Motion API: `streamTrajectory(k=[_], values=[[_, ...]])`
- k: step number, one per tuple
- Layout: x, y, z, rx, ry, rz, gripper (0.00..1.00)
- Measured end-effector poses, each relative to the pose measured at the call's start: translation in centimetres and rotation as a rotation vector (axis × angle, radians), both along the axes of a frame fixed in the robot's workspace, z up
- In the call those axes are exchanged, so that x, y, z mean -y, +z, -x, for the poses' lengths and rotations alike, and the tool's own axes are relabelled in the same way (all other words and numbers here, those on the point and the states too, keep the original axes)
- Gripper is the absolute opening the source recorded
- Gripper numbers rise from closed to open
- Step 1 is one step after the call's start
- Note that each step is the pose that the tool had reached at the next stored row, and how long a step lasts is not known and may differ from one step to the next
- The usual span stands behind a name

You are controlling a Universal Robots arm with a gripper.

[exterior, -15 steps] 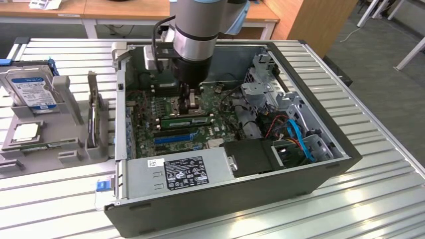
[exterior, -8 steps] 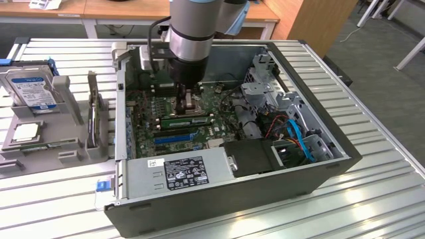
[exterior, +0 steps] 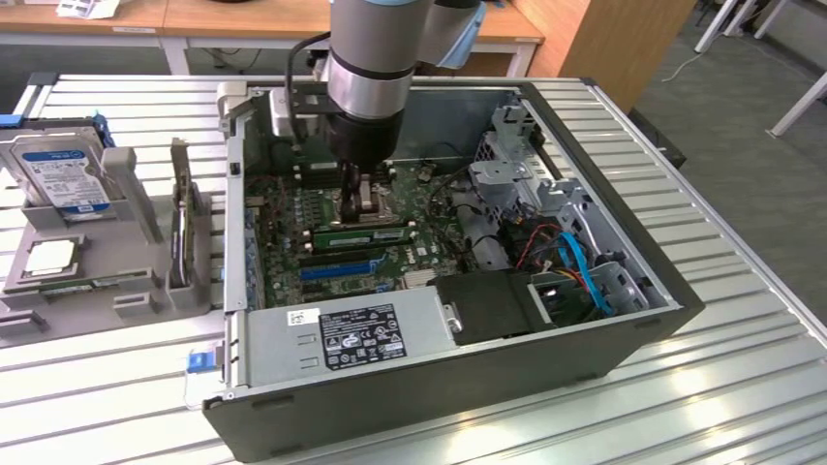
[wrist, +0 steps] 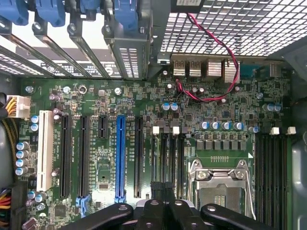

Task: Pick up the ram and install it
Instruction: 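Press down the ram until it locks into place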

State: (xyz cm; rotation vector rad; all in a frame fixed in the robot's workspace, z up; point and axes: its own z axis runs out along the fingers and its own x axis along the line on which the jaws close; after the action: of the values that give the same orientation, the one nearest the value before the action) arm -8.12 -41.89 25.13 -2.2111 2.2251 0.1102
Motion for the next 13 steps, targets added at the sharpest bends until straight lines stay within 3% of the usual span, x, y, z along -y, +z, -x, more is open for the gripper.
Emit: streamTrajectory(k=[13], values=[[0.00,0.00,0.53,-0.0001,0.000,0.0001,0.10]])
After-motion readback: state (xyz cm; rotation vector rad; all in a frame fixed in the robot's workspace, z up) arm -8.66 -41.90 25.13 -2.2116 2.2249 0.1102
